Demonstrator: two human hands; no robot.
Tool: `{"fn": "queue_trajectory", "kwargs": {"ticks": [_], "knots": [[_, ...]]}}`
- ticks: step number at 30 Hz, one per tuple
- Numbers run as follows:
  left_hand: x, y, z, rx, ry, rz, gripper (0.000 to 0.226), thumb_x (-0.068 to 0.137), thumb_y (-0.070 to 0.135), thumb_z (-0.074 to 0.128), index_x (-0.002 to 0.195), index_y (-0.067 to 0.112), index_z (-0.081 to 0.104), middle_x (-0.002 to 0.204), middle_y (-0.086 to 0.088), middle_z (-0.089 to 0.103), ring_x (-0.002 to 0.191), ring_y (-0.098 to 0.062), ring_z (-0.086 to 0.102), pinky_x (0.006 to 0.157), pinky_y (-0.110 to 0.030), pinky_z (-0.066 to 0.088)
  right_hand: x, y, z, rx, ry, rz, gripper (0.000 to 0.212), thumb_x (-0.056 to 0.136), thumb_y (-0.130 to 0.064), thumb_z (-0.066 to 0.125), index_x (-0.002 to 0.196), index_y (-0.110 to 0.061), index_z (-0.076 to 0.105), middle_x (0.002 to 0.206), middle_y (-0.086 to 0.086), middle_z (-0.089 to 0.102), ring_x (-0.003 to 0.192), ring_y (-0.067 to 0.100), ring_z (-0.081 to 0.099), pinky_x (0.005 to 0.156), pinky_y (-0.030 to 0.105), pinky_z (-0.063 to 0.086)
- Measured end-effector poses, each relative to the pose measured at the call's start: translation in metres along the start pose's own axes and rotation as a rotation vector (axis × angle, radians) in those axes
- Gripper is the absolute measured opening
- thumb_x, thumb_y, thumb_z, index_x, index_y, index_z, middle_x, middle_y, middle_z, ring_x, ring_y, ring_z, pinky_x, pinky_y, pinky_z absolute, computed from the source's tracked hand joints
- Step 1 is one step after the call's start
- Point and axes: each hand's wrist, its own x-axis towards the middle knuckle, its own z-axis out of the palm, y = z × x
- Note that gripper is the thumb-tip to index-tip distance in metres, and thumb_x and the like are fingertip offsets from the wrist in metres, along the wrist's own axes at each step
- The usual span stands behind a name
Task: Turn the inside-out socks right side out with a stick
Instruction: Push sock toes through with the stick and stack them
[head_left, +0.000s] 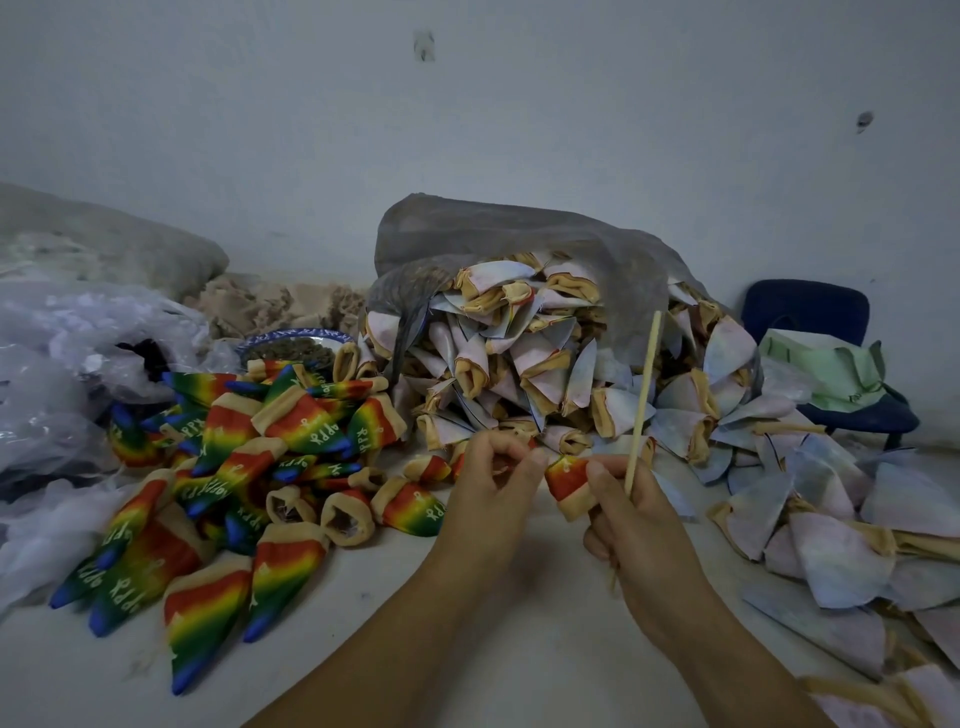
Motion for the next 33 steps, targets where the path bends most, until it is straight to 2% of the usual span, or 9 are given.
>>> {"fn": "queue_trajectory", "kwargs": {"ticks": [3, 5, 9, 13, 17, 20, 22, 26, 33], "knots": [[0.001, -0.002, -0.004, -0.2, -0.123, -0.178, 0.048, 0.073, 0.072, 0.067, 0.113, 0.048, 0.059, 0.126, 0.015, 0.06, 0.118, -0.007, 0.057, 0.098, -0.03, 0.045, -0.001, 0.0, -0.001, 0.022, -0.032, 0.005, 0.024, 0.095, -0.032, 0.05, 0.105, -0.011, 0.054, 0.049, -0.009, 0.045, 0.042, 0.004, 0.033, 0.041, 0.02, 0.033], [0.0, -0.004, -0.001, -0.343, -0.284, -0.248, 0.057, 0.079, 0.063, 0.068, 0.125, 0.03, 0.064, 0.138, 0.003, 0.058, 0.128, -0.015, 0.054, 0.108, -0.035, 0.041, -0.004, 0.001, 0.007, 0.031, -0.108, 0.047, 0.025, 0.093, -0.036, 0.052, 0.105, -0.014, 0.056, 0.049, -0.009, 0.043, 0.04, 0.003, 0.034, 0.04, 0.019, 0.031], [-0.001, -0.002, 0.001, -0.646, -0.225, -0.358, 0.042, 0.082, 0.044, 0.068, 0.112, 0.014, 0.073, 0.111, -0.007, 0.071, 0.094, -0.012, 0.07, 0.07, -0.022, 0.055, -0.01, 0.005, 0.02, -0.1, -0.233, 0.111, 0.014, 0.094, -0.039, 0.051, 0.101, -0.028, 0.057, 0.06, -0.01, 0.059, 0.042, -0.001, 0.047, 0.039, 0.013, 0.034], [0.013, -0.008, -0.016, -1.088, 0.055, -0.494, 0.03, 0.08, 0.035, 0.07, 0.077, 0.005, 0.074, 0.084, -0.009, 0.07, 0.078, -0.021, 0.071, 0.079, -0.037, 0.06, -0.005, 0.001, 0.005, -0.423, -0.086, -0.038, 0.035, 0.089, -0.056, 0.039, 0.09, -0.025, 0.055, 0.064, -0.006, 0.054, 0.046, 0.0, 0.042, 0.044, 0.012, 0.034], [0.024, -0.009, -0.028, -1.247, 0.242, -0.542, 0.042, 0.081, 0.048, 0.07, 0.077, 0.006, 0.063, 0.07, -0.009, 0.062, 0.063, -0.02, 0.066, 0.066, -0.037, 0.059, -0.001, 0.001, -0.018, -0.655, -0.151, -0.099, 0.039, 0.086, -0.062, 0.029, 0.082, -0.04, 0.06, 0.065, -0.015, 0.055, 0.062, -0.001, 0.052, 0.058, 0.017, 0.038], [0.027, -0.008, -0.035, -1.312, 0.312, -0.551, 0.043, 0.091, 0.044, 0.064, 0.095, 0.001, 0.063, 0.087, -0.016, 0.066, 0.085, -0.028, 0.07, 0.059, -0.042, 0.059, -0.003, 0.002, -0.023, -0.775, -0.289, -0.062, 0.051, 0.073, -0.075, 0.027, 0.08, -0.043, 0.066, 0.087, -0.029, 0.064, 0.087, -0.015, 0.055, 0.067, 0.015, 0.039], [0.03, -0.007, -0.038, -1.353, 0.332, -0.548, 0.042, 0.096, 0.039, 0.06, 0.099, -0.002, 0.062, 0.095, -0.018, 0.065, 0.096, -0.029, 0.067, 0.057, -0.045, 0.059, -0.002, 0.003, -0.026, -0.822, -0.321, -0.068, 0.053, 0.073, -0.076, 0.029, 0.081, -0.041, 0.068, 0.089, -0.022, 0.067, 0.086, -0.007, 0.06, 0.068, 0.022, 0.046], [0.031, -0.006, -0.038, -1.323, 0.344, -0.522, 0.043, 0.094, 0.038, 0.062, 0.102, -0.004, 0.061, 0.09, -0.023, 0.068, 0.095, -0.032, 0.068, 0.056, -0.044, 0.06, 0.005, 0.006, -0.031, -1.038, -0.291, -0.131, 0.051, 0.088, -0.063, 0.036, 0.081, -0.021, 0.065, 0.074, 0.003, 0.063, 0.064, 0.008, 0.055, 0.058, 0.024, 0.039], [0.028, -0.013, -0.031, -1.015, 0.252, -0.47, 0.033, 0.095, 0.037, 0.061, 0.084, 0.005, 0.061, 0.071, -0.01, 0.068, 0.075, -0.021, 0.075, 0.06, -0.032, 0.06, 0.003, 0.009, -0.023, -1.153, -0.26, -0.149, 0.046, 0.095, -0.054, 0.038, 0.069, -0.018, 0.051, 0.06, -0.002, 0.046, 0.055, 0.007, 0.043, 0.054, 0.025, 0.031]]}}
